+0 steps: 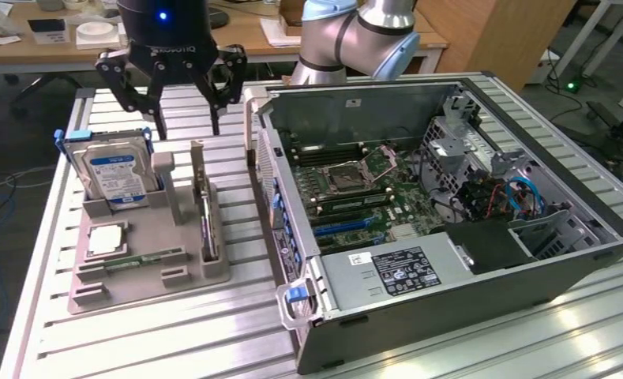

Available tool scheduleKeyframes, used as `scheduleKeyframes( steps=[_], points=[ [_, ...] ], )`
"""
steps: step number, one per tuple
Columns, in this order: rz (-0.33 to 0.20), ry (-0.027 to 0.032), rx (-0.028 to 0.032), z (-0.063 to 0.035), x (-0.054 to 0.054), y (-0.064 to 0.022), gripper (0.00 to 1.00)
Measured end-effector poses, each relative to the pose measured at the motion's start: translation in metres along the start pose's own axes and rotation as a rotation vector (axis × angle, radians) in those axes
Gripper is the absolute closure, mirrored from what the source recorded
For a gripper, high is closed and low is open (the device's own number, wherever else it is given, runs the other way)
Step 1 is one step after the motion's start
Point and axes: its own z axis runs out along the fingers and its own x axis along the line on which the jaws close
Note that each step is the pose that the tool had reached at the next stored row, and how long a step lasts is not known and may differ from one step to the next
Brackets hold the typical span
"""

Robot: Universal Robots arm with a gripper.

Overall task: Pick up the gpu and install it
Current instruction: 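Pick up the gpu and move the gpu toward the slot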

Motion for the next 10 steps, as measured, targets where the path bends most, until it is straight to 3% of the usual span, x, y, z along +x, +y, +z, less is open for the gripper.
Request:
scheduleKeyframes(
  steps=[10],
  points=[
    [-0.005,0.0001,0.0001,0.017,0.0,-0.0006,0.35]
  ],
)
